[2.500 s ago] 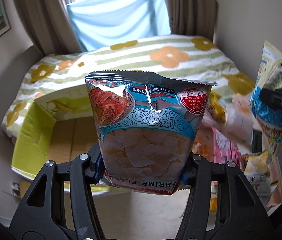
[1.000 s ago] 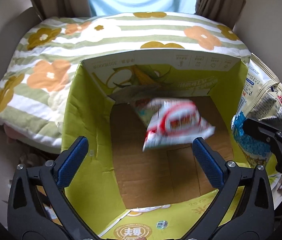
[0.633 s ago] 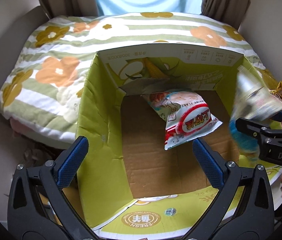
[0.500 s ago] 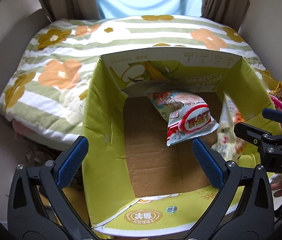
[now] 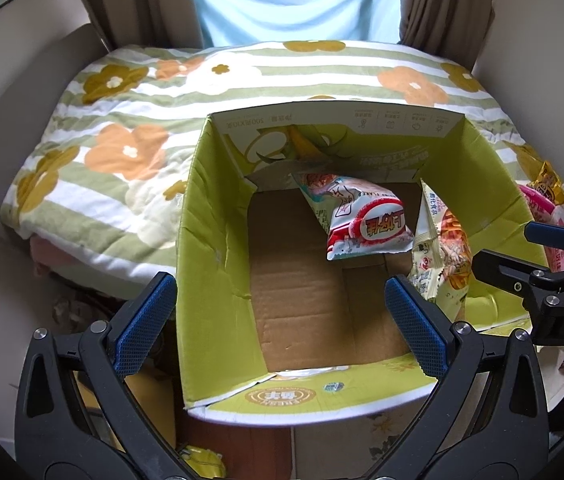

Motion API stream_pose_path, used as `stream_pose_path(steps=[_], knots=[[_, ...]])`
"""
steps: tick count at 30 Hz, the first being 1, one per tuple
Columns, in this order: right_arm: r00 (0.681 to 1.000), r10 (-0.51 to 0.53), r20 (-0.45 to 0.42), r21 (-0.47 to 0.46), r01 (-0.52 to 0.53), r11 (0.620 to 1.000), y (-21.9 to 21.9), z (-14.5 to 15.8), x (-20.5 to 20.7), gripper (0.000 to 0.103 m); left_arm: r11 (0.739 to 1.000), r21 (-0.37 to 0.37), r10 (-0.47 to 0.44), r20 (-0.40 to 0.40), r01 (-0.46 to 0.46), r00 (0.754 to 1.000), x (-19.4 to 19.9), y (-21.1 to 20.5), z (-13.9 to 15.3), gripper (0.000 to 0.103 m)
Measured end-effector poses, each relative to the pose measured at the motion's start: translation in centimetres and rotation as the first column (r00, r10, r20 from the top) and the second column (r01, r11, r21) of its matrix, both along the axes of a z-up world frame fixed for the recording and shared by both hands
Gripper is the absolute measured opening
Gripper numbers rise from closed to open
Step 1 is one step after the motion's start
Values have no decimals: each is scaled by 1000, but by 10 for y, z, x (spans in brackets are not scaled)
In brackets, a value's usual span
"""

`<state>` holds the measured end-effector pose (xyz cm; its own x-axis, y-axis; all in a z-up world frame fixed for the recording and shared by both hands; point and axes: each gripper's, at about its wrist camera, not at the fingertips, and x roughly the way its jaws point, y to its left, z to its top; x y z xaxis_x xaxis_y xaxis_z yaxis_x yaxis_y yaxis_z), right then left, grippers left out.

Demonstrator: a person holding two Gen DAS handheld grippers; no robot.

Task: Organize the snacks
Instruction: 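Move both tools back over the snack pile on the table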

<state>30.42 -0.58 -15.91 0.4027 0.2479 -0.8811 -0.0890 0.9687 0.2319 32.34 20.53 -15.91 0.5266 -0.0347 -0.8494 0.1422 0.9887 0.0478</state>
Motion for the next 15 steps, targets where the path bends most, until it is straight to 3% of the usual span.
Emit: stream_pose_path(steps=[8, 15], knots=[[997, -60, 57, -11, 61, 998, -16, 31, -24, 102, 999, -26, -44, 43, 45, 998, -16, -10, 21, 103], [984, -132, 119, -49, 138, 989, -45, 56, -58, 102, 990, -60, -126, 85, 132, 988, -31, -43, 38, 103]])
